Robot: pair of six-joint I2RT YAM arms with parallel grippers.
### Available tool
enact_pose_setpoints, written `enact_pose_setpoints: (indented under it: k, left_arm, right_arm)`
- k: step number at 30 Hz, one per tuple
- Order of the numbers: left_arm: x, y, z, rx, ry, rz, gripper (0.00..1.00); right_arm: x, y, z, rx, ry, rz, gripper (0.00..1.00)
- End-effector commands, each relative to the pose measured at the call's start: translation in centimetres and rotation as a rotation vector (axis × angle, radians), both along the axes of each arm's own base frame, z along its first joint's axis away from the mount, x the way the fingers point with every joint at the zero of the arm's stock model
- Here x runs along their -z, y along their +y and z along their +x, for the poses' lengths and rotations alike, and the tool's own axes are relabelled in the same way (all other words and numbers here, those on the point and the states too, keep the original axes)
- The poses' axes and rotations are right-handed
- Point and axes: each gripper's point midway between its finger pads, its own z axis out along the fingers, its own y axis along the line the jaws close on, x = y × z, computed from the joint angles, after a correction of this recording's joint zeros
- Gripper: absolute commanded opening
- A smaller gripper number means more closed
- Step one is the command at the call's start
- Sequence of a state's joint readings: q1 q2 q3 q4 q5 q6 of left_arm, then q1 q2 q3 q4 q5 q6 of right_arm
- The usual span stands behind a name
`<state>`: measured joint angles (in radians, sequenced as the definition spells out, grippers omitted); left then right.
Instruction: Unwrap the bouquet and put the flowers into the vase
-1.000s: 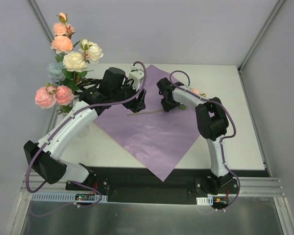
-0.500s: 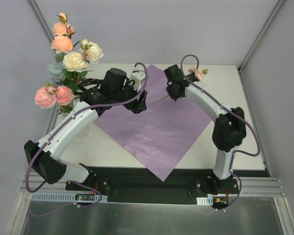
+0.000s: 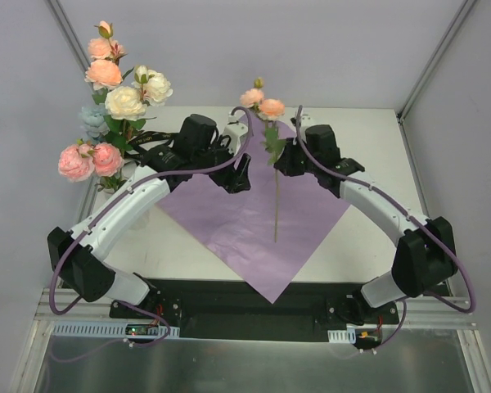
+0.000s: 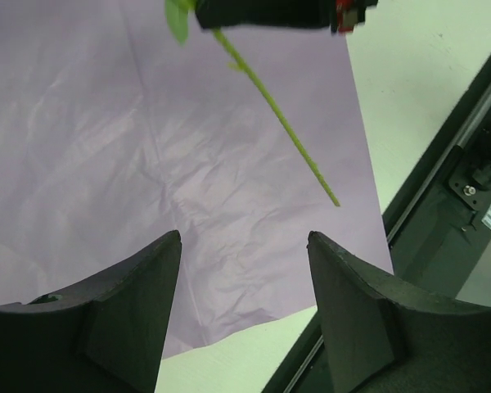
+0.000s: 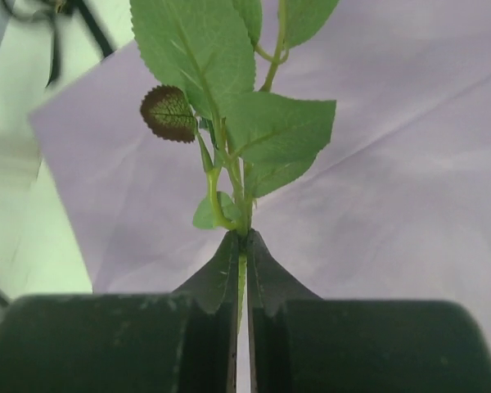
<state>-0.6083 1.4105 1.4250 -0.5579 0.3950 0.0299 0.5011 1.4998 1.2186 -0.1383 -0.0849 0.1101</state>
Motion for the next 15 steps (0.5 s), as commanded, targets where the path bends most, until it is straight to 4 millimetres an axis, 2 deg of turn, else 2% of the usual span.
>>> enact_pose_setpoints:
  k: [1,2,3,4,9,10,11,12,13,14,15]
  left_arm:
    - [-1.0,-1.8,-1.1,0.096,0.043,-0.109,0.63]
    - [-1.6,-2.2,-1.4,0.101,0.074,-0.158,0.62]
    - [-1.7,-2.1,-1.3,0.101,0.089,-0.181,0.62]
    - [-2.0,-2.1,-1.1,0.101,0.098,-0.206,0.61]
    - [-3.6,-2.4,-0.9,0.109,0.134,-0.380,0.58]
    - [-4.0,-2.3,-1.0,0.109,0.124,-0.399,0.59]
    - [-4.2,-2.4,-0.9,0.100,0.124,-0.418,0.60]
    - [-3.6,-2.3,-1.1,0.096,0.132,-0.426,0.61]
    - [-4.7,-2.5,-0.9,0.105,0.079,-0.462,0.64]
    - [-4.8,-2.5,-1.0,0.092,0.087,-0.482,0.66]
    - [-4.3,-2.5,-1.1,0.086,0.093,-0.491,0.67]
  right_arm:
    - [-3.1,3.9,-3.7,-0.418,-0.208,0.068,0.01]
    - [-3.2,4.2,-4.4,-0.451,-0.216,0.091,0.01]
    - [-4.4,4.1,-4.7,-0.456,-0.267,0.111,0.01]
    - [-3.5,4.1,-5.4,-0.464,-0.254,0.115,0.01]
    - [-5.2,3.8,-6.8,-0.479,-0.302,0.161,0.01]
    - [-4.9,3.7,-7.1,-0.477,-0.300,0.172,0.01]
    - [-5.6,3.8,-7.6,-0.491,-0.314,0.197,0.01]
    - [-6.4,4.0,-7.8,-0.495,-0.336,0.227,0.01]
    - [-6.7,4.1,-8.1,-0.500,-0.342,0.245,0.01]
    - [-6.9,4.3,-8.6,-0.513,-0.349,0.258,0.01]
    - [-7.4,4.5,-8.8,-0.522,-0.368,0.268,0.01]
